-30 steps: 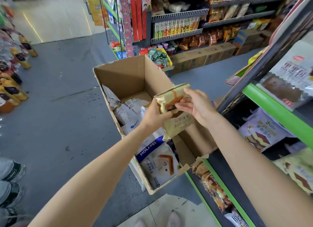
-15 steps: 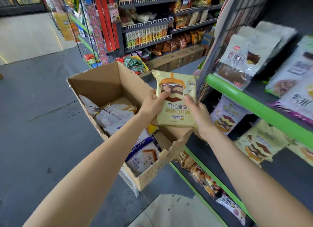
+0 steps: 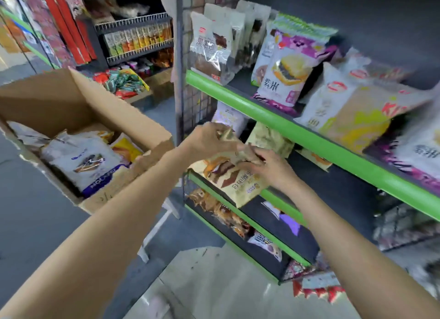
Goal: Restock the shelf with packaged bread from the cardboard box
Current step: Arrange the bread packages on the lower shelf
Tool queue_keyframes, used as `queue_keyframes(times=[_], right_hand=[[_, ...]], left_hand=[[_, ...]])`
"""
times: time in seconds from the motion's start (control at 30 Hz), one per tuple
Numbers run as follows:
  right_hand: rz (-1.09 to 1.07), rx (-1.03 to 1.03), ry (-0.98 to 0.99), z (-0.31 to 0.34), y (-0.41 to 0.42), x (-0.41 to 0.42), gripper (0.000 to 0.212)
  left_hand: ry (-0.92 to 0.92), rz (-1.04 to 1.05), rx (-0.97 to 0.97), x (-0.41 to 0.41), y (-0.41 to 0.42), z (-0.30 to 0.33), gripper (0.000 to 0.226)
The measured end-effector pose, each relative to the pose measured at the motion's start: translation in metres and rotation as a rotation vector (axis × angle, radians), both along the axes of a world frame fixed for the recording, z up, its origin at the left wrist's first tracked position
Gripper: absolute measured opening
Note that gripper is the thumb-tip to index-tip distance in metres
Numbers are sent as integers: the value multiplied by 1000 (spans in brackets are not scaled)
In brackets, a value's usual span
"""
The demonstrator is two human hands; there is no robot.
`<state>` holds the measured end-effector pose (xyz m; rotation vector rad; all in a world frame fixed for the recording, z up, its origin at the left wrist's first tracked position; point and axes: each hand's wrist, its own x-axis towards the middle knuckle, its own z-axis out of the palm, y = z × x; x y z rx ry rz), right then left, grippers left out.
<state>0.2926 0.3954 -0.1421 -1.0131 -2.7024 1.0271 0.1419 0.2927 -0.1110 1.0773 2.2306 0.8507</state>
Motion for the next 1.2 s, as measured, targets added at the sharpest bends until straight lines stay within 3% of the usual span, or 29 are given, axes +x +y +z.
queue_keyframes(times=[0.07,0.1,0.13,0.2,0.23,0.3,0.37,0.47,0.57,0.67,0.83,0.93,1.07,1.2], right_hand=[[-206,203,52,-14,1,24,71],[-357,207,113,-23,1,33,80],[-521,98,172,-33,3,40,92],[-854,-365,259,-58,8,53,110],[-967,-619,318,-68,9,59,110],[-1005,-1007,518,-91,14,72,88],[-1001,-1093,748,-117,21,84,64],[-1132,-848,893,-143,44,98,35],[-1149,-594,969,-153,79,112,25],[-1080,-365,1059,-153,110,118,25],[-1040,-52,1051,-146,166,101,33],[-980,93,958,-151,203,93,10],[-934,175,769,-167,230,91,39],[-858,172,704,-183,237,92,47]], left_hand=[[1,63,64,21,6,-12,62],[-17,129,107,31,9,-22,55],[-56,215,136,41,12,-32,52],[-196,408,146,58,22,-53,53],[-271,477,152,67,27,-64,52],[-348,527,153,86,38,-87,51],[-390,523,175,105,50,-109,52],[-290,444,269,130,74,-140,59],[161,248,300,148,103,-160,53],[348,-20,394,153,143,-173,46],[221,-197,426,160,218,-183,70],[140,-192,421,155,254,-188,82],[146,-156,443,151,284,-196,86],[243,-152,384,147,300,-201,83]])
